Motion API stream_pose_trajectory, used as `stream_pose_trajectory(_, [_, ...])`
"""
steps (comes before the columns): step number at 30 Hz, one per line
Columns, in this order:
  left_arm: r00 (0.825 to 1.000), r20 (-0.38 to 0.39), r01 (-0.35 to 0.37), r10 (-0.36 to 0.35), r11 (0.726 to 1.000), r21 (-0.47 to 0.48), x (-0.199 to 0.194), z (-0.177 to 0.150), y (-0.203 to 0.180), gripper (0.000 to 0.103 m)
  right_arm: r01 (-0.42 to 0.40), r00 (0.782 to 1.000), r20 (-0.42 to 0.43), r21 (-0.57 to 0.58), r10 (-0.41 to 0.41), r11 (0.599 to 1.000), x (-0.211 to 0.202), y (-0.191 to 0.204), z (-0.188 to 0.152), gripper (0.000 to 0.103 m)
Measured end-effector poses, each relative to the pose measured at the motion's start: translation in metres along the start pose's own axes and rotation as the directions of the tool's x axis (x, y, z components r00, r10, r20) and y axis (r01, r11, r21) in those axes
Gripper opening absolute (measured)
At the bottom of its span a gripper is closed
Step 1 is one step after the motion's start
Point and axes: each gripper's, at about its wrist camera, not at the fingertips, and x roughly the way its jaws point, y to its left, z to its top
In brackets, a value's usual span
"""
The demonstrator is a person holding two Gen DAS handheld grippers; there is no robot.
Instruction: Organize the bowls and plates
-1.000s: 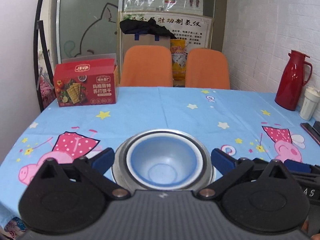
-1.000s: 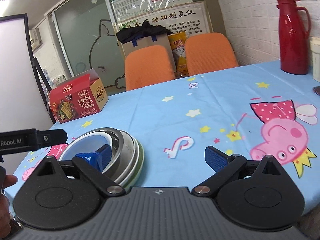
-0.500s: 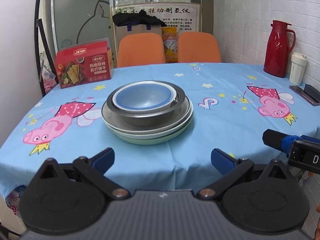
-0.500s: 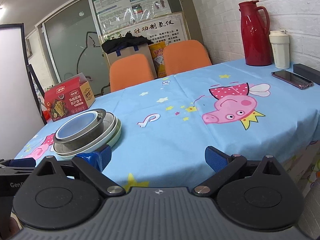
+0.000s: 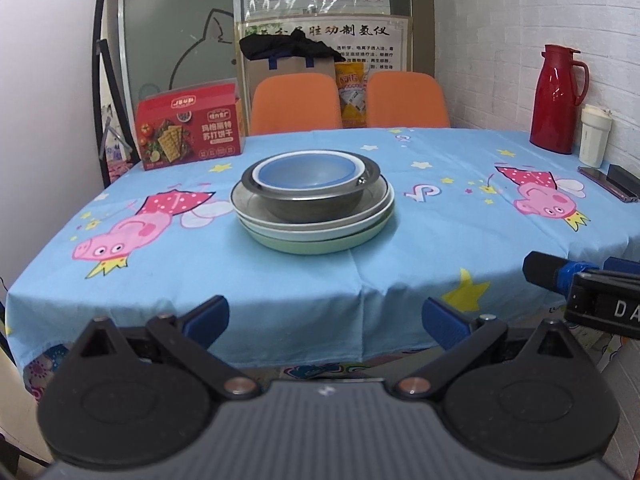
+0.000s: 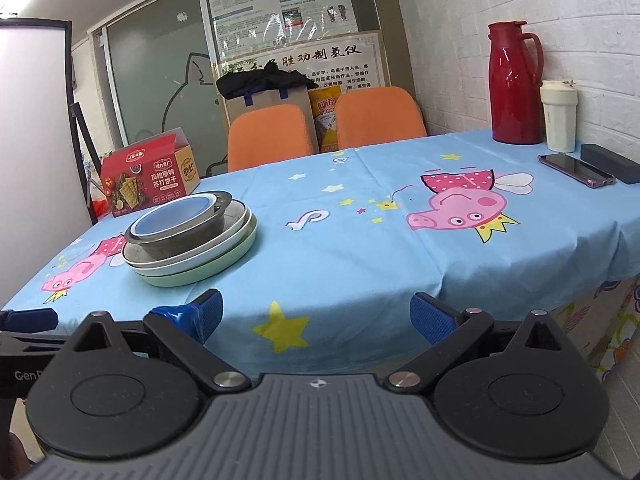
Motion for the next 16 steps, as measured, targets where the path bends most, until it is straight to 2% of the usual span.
stream_pose_trajectory(5, [1.000,-0.012,-0.005,0.005,1.000,0.000,0.0018,-0.0003,0.0001,0.102,0.007,1.000,0.019,0.000,-0.007,1.000,-0.0039,0.0004,0.0011,0.088])
stream_pose_trajectory(13, [0.999,0.030,-0.013,0.013,1.000,0.006,-0.0042,-0.0011,0.0001,0.102,-0.011,1.000,0.018,0.006,0.011,1.000,-0.0062,0.0003,-0.0004,0.088])
stream_pose_trajectory(16, [1.000,0.022,-0.002,0.002,1.000,-0.003,-0.0037,-0.0001,0.0023,0.102,-0.018,1.000,0.015,0.010,0.018,1.000,-0.0058,-0.0009,-0.0006,0.088])
